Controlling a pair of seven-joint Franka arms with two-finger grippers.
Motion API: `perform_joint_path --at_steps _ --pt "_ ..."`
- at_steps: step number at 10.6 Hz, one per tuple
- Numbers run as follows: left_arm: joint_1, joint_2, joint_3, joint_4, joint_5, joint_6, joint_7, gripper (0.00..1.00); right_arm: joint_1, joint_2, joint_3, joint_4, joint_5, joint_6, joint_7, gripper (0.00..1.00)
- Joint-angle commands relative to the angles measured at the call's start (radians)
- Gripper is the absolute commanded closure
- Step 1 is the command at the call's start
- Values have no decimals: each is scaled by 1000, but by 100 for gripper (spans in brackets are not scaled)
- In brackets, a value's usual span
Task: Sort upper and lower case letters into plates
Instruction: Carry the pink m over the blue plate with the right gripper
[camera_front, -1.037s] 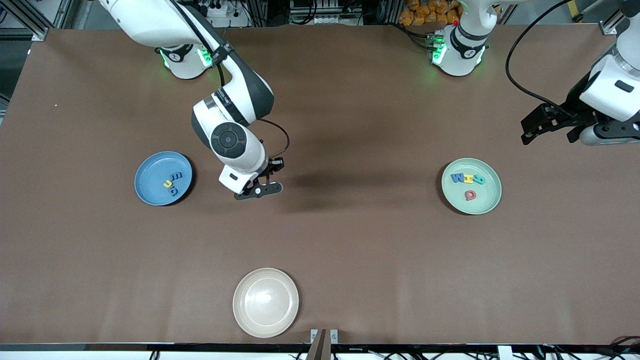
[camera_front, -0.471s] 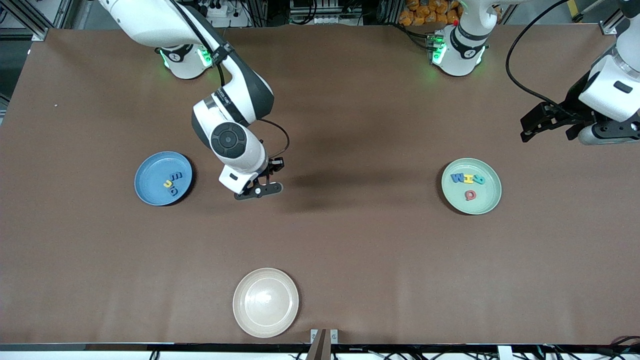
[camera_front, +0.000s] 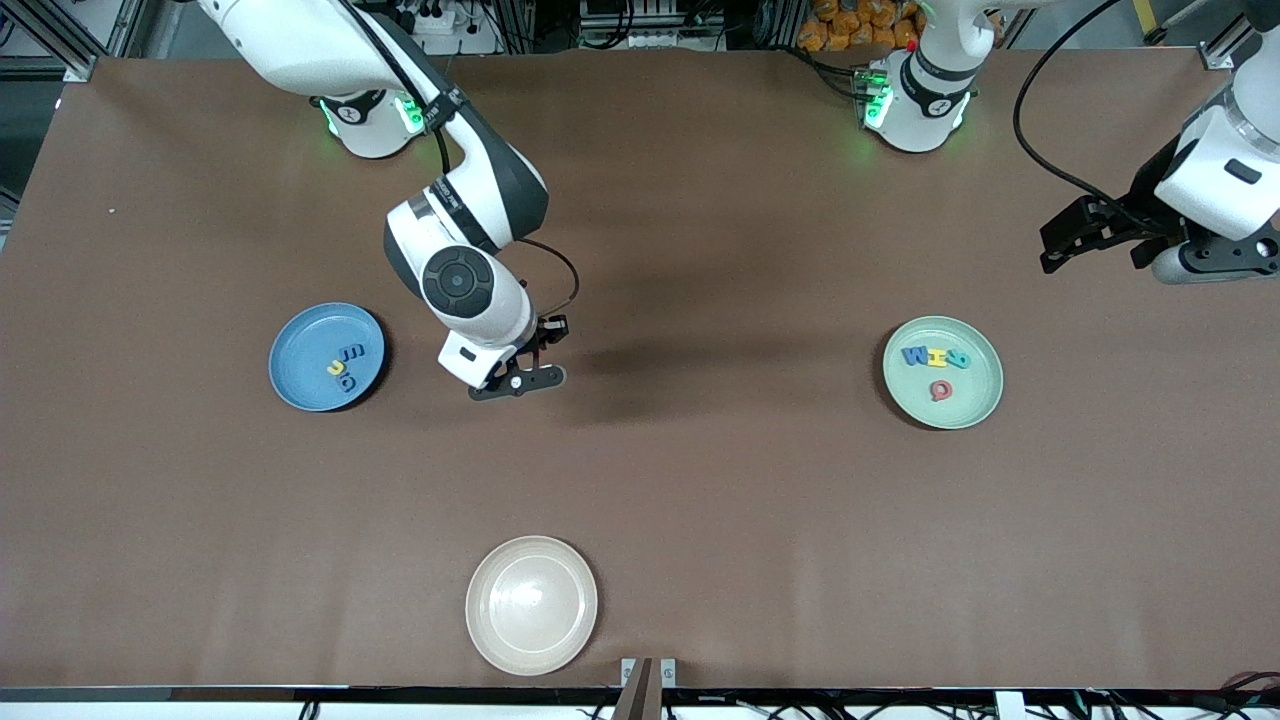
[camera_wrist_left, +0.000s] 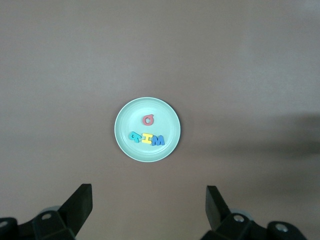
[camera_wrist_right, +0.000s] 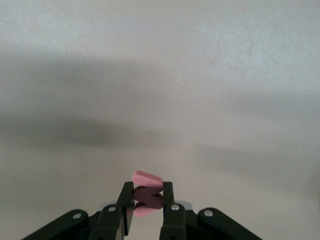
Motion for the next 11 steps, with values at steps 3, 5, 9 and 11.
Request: perform_joint_path --at_steps 3,5,9,11 --pt "-10 -7 26 14 -35 -32 10 0 -406 -47 14 -23 26 -234 -344 100" --pt "-10 -7 26 14 -35 -32 12 0 -406 -47 14 -23 26 -234 -349 100" --pt "-13 -8 24 7 -38 -33 4 0 -415 -47 12 -23 26 -240 -349 100" --pt "-22 -7 24 0 -38 -36 6 0 -426 -50 8 -29 17 -243 -352 100"
